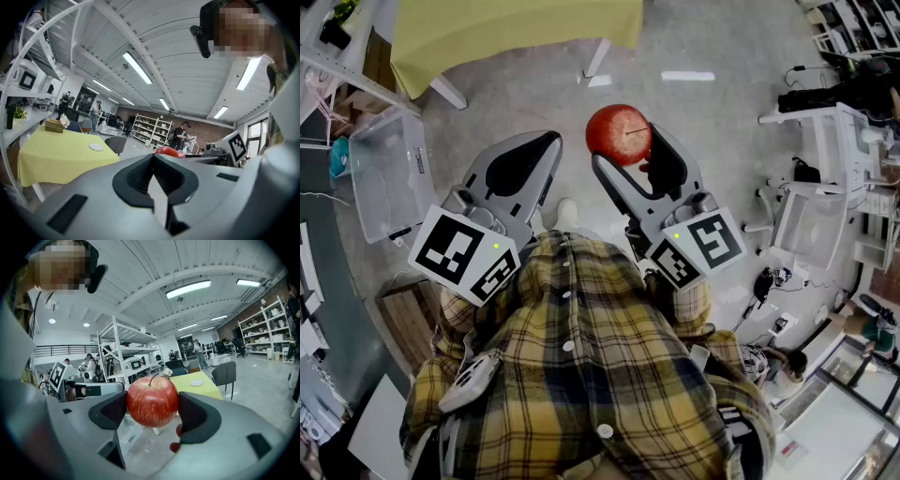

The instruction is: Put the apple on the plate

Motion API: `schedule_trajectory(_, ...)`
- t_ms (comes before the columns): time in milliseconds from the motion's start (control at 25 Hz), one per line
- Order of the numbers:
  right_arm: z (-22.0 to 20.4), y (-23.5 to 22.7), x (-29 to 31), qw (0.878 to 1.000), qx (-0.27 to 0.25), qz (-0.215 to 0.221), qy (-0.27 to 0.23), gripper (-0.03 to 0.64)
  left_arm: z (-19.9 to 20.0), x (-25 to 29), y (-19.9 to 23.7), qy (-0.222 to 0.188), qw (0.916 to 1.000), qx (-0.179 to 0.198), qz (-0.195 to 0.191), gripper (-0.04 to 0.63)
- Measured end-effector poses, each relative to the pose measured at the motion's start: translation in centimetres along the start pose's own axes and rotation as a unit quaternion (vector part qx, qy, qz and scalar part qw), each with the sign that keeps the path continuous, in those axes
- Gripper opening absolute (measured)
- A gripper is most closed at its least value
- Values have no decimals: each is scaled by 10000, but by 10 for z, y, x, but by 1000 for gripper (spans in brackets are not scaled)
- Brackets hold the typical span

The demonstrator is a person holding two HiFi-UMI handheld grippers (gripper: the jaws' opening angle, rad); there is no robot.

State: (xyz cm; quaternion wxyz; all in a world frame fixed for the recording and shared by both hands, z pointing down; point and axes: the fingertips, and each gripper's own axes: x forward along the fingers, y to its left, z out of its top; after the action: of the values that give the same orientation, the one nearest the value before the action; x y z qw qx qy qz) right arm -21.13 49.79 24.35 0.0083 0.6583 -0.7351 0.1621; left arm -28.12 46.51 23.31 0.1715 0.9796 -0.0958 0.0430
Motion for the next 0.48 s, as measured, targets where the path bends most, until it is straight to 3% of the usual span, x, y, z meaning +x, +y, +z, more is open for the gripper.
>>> schedule_trajectory(480, 8, -27, -24, 9997, 89, 23, -219, 339, 8, 14, -11, -221, 9995, 96, 209, 8)
